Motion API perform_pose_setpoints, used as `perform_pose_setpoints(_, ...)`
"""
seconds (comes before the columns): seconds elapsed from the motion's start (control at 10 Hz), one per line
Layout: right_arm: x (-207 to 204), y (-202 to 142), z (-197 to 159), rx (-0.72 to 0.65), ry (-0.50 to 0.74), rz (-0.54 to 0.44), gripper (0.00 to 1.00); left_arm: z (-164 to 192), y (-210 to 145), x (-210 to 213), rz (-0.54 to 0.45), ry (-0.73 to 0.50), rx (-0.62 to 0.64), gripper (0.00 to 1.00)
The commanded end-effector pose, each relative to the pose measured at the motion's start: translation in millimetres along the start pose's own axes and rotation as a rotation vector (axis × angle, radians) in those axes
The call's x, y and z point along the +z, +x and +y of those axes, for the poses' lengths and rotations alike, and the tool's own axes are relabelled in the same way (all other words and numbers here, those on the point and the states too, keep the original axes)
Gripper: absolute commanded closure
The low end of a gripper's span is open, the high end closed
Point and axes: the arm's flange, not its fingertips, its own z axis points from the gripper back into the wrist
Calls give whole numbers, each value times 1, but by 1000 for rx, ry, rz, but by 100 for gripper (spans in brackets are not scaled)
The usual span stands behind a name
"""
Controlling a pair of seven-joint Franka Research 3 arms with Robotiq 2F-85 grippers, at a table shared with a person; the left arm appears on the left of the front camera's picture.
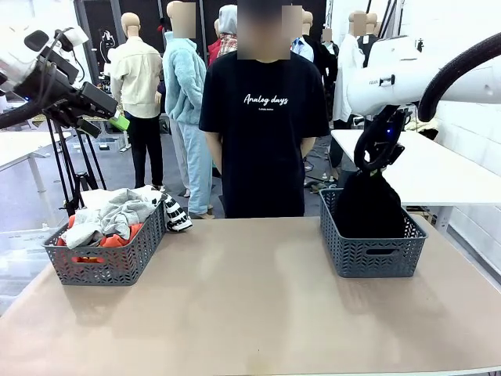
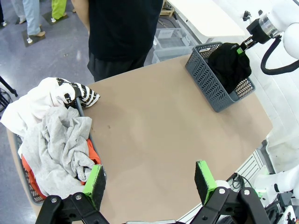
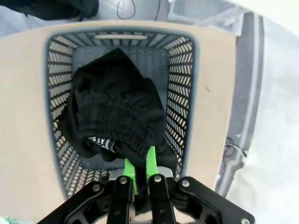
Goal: Sort the tops and bottoms.
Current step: Sort the clothes according to human instructions.
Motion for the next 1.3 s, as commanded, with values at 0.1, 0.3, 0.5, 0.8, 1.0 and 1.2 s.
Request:
perform_pose_setpoints(0.1,-65,26,-6,-2,117,205,100,0,0,0,-7,-10,9,0)
perform_pose_setpoints(0.3,-101,25,5,37,186,258,100,0,0,0,-7,-10,9,0)
perform_pose_setpoints(0.5,-104,26,5,44,167,253,100,0,0,0,-7,-10,9,0)
perform_pose_setpoints(0.8,-98,27,5,57,136,250,73,0,0,0,-7,-10,9,0)
perform_pose_setpoints(1.0,-97,24,5,55,139,256,35,0,0,0,-7,-10,9,0)
perform_pose_setpoints(1.2,-97,23,3,48,144,259,0,0,0,0,-7,-10,9,0)
